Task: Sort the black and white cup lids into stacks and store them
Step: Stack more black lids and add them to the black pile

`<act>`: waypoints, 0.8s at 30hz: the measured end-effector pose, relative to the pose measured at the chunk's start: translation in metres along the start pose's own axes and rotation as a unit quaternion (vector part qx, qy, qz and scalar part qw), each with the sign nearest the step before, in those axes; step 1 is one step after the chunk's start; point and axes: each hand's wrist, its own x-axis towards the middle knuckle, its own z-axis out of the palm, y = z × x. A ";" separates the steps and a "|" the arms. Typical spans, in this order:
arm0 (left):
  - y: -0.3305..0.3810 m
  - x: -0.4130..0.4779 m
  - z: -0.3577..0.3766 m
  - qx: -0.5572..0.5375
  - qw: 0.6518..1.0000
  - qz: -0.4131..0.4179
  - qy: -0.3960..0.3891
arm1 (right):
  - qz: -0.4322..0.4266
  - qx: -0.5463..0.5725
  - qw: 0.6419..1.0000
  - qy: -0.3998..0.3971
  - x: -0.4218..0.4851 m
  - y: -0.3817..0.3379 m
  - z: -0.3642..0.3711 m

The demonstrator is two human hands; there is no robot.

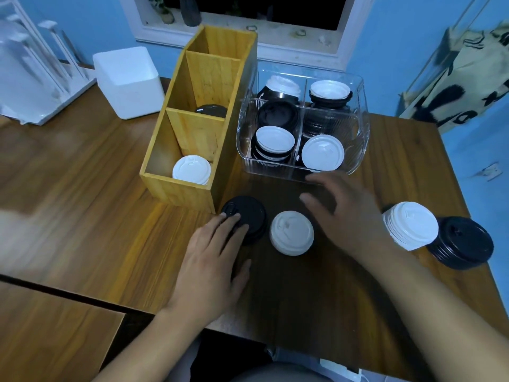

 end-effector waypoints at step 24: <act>-0.001 -0.001 0.004 -0.002 1.000 0.010 0.002 | -0.031 -0.101 0.994 -0.014 0.044 0.003 -0.030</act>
